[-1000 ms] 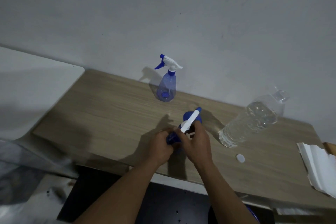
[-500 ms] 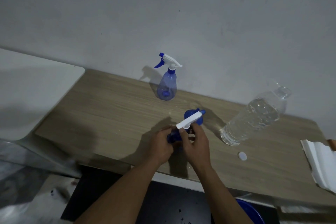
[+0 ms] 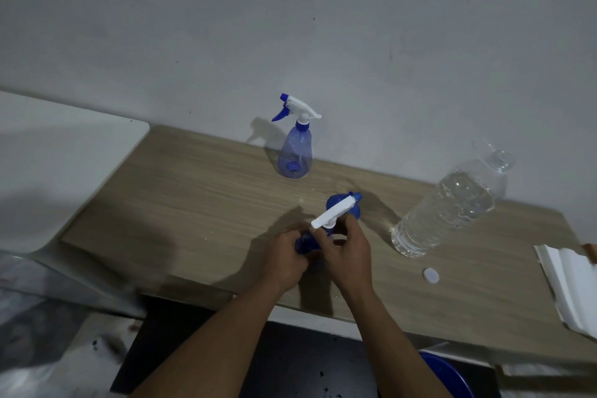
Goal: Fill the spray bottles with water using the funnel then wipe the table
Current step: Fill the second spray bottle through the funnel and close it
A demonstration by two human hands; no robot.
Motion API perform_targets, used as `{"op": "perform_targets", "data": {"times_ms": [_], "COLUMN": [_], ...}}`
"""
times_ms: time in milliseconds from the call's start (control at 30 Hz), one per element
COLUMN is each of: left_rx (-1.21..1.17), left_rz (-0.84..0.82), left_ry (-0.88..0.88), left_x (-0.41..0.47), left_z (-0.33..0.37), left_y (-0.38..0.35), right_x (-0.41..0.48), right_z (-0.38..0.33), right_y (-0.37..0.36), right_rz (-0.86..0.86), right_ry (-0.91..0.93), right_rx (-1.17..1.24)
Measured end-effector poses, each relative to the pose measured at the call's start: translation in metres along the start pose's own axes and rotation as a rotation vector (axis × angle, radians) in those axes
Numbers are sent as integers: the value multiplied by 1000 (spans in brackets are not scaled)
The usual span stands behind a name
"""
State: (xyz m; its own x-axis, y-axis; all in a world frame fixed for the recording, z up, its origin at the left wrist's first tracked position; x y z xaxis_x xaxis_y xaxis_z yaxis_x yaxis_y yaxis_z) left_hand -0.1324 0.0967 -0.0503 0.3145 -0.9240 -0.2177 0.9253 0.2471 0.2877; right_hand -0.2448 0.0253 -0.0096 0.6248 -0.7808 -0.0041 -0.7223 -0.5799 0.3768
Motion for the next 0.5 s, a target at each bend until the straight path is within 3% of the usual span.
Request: {"op": "perform_targets", "data": {"times_ms": [500], "left_rx": [7], "left_rz": [-12], "left_ry": [0], "left_x": [-2], "left_z": [1], "left_y": [-2], "right_x": [-4], "right_z": [-2], "right_y": [-2], "right_rz": [51], "right_ry": [-7], "right_rx": [20]}}
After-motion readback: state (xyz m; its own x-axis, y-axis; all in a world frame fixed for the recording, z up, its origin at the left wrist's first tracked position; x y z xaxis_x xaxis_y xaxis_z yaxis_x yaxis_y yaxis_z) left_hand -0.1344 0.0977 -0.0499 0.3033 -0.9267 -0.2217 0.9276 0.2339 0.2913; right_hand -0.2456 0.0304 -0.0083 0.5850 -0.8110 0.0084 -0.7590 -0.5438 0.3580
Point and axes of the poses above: each hand's wrist, its own x-axis towards the middle knuckle, its own y-axis out of the back of the hand, z = x × y, the point moved 3 cm from there along x, towards the middle knuckle, and after that the axes turned 14 degrees about -z, right-handed, at the moved point
